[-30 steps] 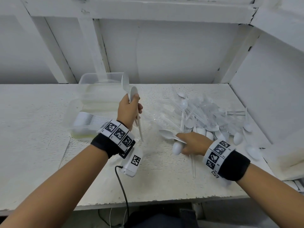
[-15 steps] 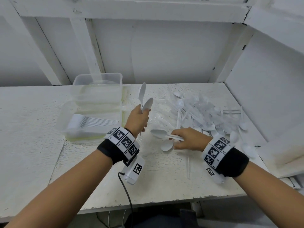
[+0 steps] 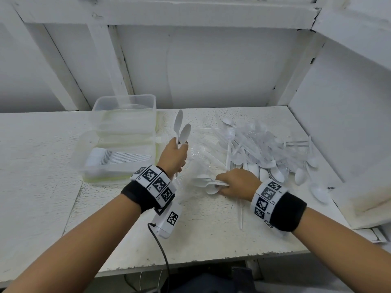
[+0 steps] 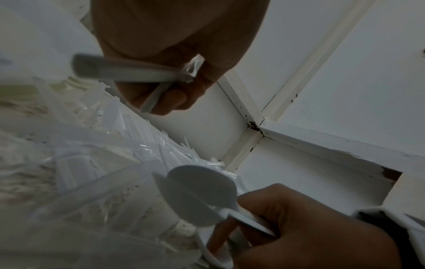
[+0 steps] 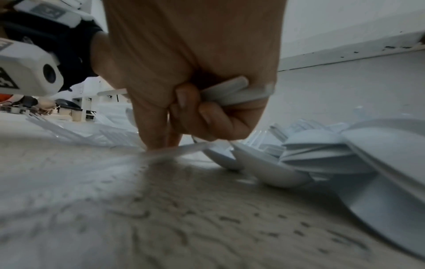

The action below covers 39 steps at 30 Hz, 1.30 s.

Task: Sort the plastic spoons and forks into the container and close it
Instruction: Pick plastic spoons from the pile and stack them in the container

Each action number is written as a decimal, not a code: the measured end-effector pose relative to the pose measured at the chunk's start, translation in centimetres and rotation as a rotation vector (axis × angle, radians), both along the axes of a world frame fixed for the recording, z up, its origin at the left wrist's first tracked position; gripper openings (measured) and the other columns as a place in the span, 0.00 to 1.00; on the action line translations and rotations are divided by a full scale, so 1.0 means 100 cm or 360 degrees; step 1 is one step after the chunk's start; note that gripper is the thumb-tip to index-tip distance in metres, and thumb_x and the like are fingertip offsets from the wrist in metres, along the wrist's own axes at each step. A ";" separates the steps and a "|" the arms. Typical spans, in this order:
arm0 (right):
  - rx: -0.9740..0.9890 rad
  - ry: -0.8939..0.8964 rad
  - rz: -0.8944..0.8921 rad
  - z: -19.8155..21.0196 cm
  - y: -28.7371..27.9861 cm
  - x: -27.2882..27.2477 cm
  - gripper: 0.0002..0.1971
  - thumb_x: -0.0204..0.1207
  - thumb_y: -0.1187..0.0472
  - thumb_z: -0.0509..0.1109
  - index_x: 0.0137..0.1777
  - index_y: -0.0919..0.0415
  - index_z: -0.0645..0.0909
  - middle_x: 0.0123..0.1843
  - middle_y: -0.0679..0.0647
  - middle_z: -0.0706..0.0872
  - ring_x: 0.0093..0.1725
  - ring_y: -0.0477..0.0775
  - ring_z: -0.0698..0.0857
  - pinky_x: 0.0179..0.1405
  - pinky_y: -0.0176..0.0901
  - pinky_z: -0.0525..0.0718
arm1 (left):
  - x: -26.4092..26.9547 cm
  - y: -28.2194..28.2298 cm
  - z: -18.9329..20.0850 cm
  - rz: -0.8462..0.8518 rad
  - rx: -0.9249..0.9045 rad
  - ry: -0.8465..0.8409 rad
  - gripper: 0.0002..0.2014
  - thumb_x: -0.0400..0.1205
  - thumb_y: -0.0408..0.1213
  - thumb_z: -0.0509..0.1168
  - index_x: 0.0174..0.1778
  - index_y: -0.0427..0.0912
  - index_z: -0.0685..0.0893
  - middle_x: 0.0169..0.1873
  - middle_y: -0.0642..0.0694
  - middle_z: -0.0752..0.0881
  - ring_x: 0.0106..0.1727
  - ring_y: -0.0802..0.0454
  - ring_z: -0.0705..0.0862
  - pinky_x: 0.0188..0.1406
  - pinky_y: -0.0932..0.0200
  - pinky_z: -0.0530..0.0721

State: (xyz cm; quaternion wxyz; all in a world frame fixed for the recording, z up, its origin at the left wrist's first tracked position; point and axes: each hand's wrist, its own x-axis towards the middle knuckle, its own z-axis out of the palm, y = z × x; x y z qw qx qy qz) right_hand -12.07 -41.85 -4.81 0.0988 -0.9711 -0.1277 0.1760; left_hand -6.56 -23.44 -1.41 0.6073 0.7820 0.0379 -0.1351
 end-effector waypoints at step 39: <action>0.1740 -0.0356 -0.1264 0.043 -0.025 -0.001 0.11 0.86 0.54 0.54 0.47 0.58 0.73 0.31 0.54 0.75 0.17 0.37 0.73 0.16 0.29 0.71 | -0.012 -0.041 -0.013 -0.1398 0.1393 -0.0868 0.11 0.81 0.47 0.63 0.50 0.43 0.78 0.45 0.46 0.84 0.46 0.49 0.80 0.40 0.59 0.72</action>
